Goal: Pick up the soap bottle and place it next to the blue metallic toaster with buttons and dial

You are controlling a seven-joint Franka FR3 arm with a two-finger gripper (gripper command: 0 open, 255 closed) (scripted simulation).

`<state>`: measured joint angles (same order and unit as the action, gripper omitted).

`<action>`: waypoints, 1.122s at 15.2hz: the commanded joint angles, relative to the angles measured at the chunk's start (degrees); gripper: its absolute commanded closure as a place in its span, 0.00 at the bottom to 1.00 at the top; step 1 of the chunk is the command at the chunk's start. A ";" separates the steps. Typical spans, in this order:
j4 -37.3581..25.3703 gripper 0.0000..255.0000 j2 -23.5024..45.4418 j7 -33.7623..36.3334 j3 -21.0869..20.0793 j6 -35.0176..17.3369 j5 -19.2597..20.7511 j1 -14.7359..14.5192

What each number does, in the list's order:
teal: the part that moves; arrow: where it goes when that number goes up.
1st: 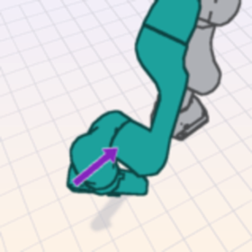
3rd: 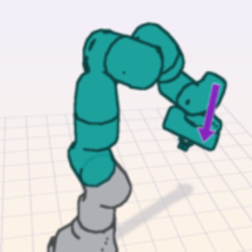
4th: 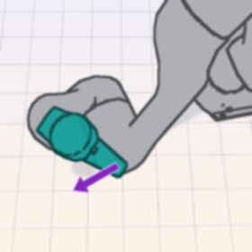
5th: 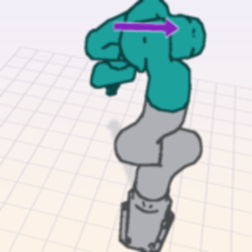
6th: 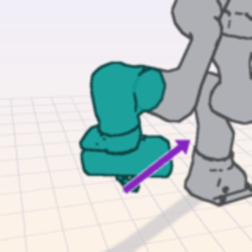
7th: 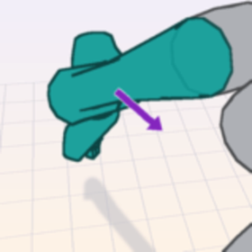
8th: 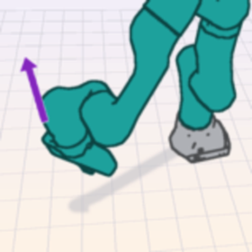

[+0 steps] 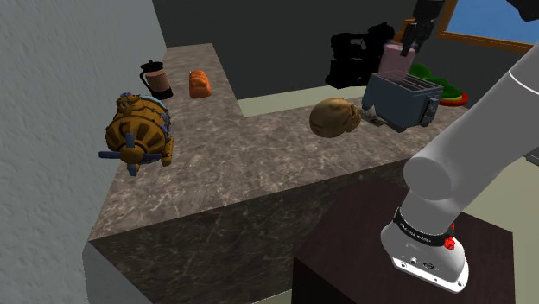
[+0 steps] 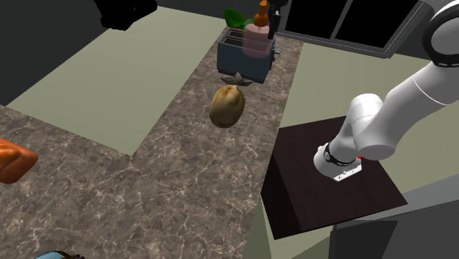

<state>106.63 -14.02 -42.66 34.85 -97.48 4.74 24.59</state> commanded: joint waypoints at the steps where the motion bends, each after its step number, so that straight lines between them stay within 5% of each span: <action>1: 1.54 1.00 -0.49 -0.29 0.19 -1.16 0.31 0.23; 17: 13.69 1.00 -0.31 -0.68 1.26 -13.47 0.66 0.71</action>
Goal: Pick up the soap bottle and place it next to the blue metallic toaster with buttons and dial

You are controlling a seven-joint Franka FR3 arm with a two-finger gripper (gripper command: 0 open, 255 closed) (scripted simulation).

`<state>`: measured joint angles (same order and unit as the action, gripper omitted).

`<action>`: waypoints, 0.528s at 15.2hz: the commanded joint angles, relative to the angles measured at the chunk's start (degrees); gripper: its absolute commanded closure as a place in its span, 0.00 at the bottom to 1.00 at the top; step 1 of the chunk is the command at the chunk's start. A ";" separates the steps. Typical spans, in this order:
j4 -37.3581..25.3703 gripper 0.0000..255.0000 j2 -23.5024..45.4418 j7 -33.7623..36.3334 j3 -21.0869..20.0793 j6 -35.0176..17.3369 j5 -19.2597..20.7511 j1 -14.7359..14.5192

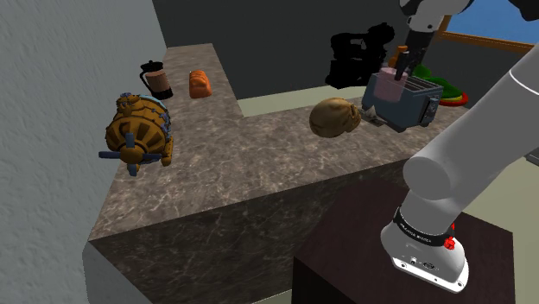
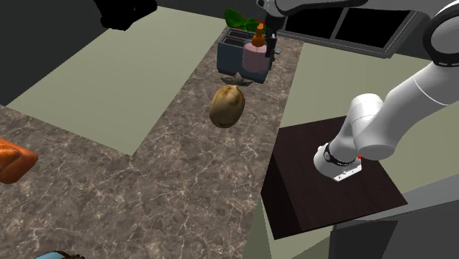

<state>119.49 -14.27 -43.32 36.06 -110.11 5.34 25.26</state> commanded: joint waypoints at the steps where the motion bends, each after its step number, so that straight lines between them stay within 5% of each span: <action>1: 1.48 1.00 0.08 -0.09 0.16 -1.62 0.02 0.06; 8: 5.73 1.00 1.49 -0.84 1.00 -7.08 -0.54 0.06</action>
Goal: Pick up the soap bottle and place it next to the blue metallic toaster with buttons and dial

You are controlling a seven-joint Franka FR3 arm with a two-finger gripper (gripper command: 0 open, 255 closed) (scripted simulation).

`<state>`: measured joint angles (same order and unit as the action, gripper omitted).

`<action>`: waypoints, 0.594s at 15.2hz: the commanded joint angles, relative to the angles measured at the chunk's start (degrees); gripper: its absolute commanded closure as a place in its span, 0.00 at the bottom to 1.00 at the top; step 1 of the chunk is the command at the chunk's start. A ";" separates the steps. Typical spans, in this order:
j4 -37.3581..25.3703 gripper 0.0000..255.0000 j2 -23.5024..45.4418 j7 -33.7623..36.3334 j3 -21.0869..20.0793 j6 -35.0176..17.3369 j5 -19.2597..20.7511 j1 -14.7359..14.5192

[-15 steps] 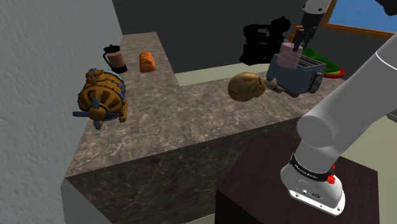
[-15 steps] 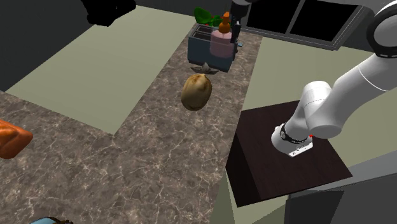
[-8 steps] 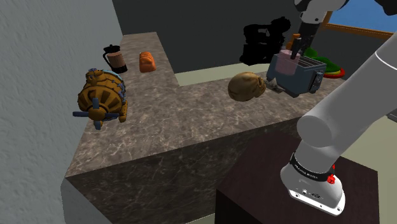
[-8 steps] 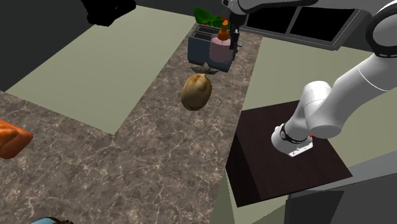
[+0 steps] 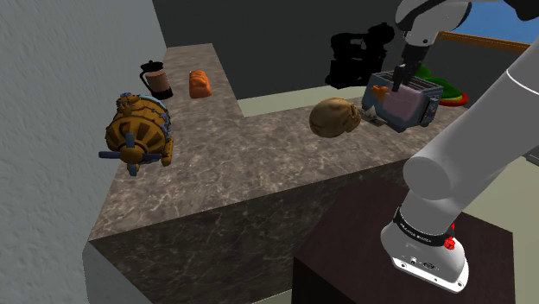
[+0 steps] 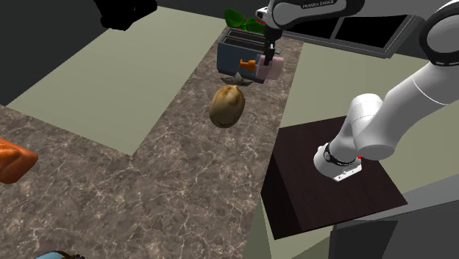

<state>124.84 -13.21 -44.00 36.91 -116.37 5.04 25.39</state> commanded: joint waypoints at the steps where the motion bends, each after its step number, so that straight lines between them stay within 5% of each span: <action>1: 0.95 1.00 0.69 -0.30 0.28 -1.60 -0.36 -0.09; 9: 5.01 1.00 3.40 -1.79 1.39 -7.93 -1.86 -0.31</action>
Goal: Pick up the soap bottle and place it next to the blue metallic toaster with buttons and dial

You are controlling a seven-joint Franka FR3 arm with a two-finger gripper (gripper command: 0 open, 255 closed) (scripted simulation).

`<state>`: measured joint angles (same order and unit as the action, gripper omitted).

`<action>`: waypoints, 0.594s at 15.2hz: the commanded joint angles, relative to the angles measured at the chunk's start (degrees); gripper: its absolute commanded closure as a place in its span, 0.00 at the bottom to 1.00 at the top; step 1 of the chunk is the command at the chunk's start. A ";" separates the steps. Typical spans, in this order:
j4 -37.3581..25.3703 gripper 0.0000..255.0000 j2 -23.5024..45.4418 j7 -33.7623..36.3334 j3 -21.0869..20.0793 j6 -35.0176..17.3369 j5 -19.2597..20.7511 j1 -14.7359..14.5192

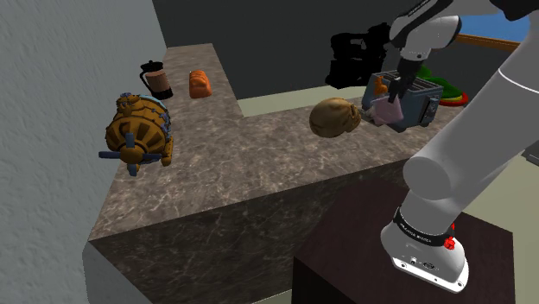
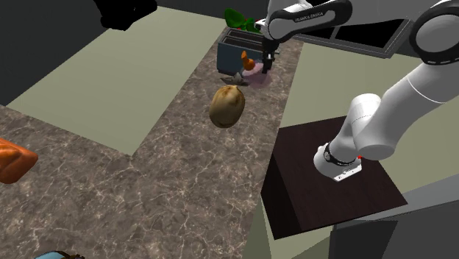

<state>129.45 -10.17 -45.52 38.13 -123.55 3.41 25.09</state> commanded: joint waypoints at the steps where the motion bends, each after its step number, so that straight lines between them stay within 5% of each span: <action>1: 0.86 1.00 0.77 -0.51 0.32 -1.55 -0.49 -0.05; 9: 4.05 1.00 4.72 -2.99 1.40 -7.90 -3.42 -0.49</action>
<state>133.18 -5.95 -48.10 39.35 -130.87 0.34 24.60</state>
